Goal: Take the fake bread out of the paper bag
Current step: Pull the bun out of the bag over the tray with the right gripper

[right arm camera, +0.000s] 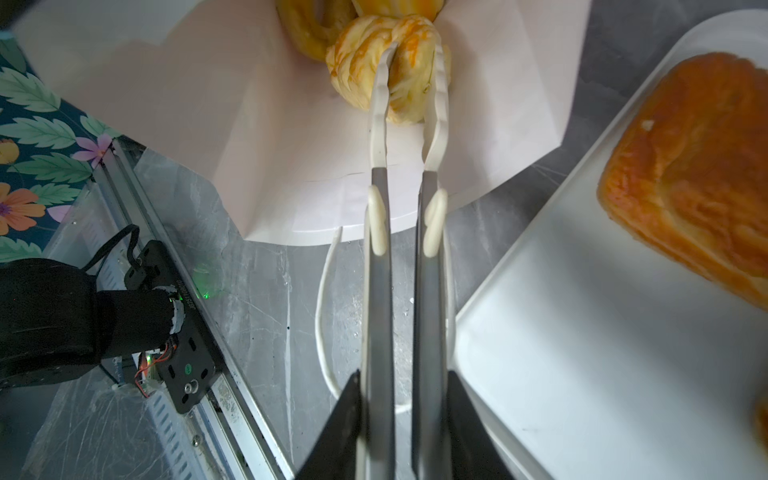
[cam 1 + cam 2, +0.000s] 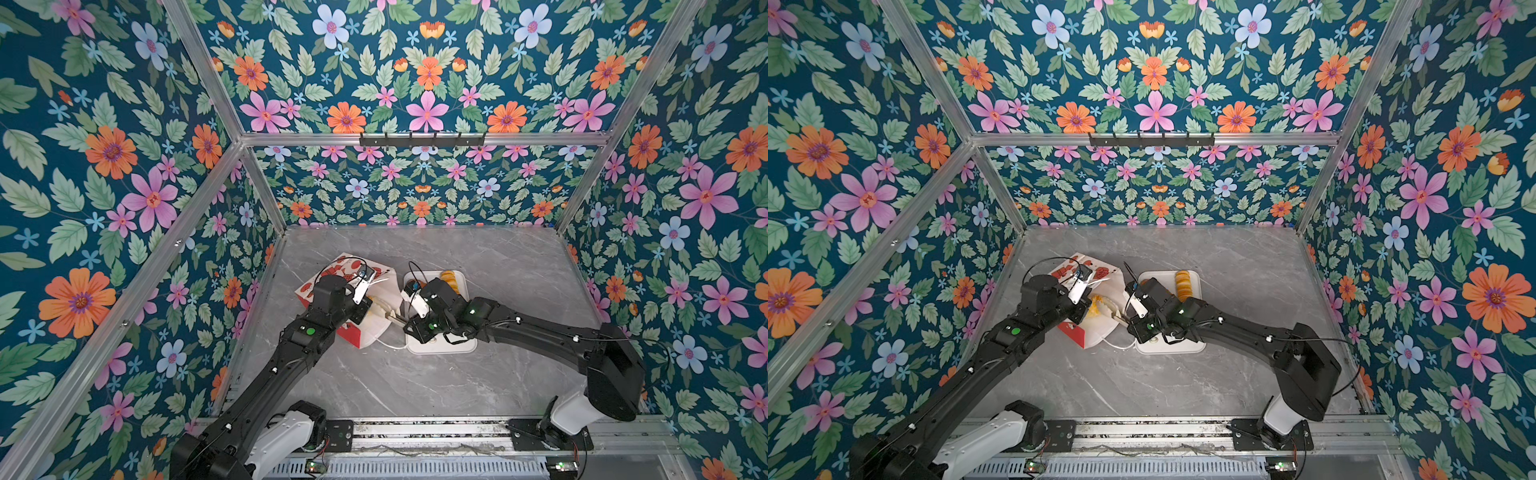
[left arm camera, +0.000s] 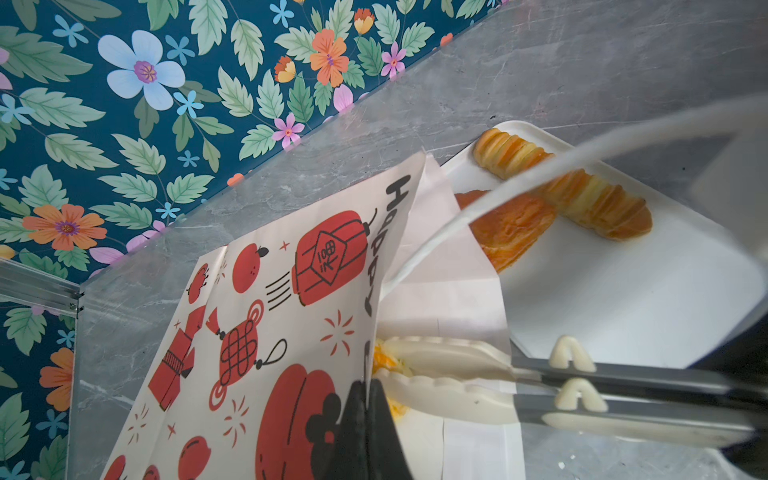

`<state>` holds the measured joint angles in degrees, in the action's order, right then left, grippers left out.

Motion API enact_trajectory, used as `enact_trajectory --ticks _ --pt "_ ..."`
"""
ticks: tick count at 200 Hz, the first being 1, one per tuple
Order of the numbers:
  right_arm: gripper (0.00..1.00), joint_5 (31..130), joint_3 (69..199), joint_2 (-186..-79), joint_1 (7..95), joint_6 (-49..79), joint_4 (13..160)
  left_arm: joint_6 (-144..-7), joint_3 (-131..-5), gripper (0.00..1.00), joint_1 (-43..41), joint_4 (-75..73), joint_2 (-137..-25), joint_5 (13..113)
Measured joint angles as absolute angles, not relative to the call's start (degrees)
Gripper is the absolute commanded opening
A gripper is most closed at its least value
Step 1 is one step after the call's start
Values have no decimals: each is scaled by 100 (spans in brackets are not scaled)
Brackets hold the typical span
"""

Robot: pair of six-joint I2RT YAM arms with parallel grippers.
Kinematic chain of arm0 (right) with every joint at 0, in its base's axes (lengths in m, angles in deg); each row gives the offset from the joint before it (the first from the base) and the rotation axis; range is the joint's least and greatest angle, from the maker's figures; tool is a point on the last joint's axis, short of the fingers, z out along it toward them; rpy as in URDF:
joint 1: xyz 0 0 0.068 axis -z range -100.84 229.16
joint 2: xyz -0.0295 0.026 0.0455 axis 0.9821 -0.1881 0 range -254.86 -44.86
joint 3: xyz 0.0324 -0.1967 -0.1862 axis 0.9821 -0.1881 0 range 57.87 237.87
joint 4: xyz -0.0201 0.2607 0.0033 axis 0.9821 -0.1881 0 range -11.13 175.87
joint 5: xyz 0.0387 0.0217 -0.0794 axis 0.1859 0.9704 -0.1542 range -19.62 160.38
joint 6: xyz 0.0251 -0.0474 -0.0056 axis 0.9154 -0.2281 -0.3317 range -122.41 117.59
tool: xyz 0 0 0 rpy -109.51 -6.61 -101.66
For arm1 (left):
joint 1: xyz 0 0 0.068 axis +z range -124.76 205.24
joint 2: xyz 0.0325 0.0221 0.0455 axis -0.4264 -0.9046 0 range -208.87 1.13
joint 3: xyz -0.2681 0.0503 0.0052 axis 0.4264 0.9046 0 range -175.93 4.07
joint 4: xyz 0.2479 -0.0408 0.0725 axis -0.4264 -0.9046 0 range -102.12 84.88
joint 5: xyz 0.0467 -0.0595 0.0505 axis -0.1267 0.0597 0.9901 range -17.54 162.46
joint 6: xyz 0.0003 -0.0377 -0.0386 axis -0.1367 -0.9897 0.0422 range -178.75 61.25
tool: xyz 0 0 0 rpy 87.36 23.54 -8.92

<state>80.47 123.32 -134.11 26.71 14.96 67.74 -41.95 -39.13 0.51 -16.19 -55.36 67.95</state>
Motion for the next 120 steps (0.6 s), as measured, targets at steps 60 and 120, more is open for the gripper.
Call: enact_trajectory --ticks 60,120 --pt "5 7920 11676 -12524 2671 1389 6612 -4215 -3913 0 51 -1538 -5569 6911" --pt "5 7470 10858 -10863 2671 1483 6293 -4237 -3913 0 51 -1444 -5665 7033"
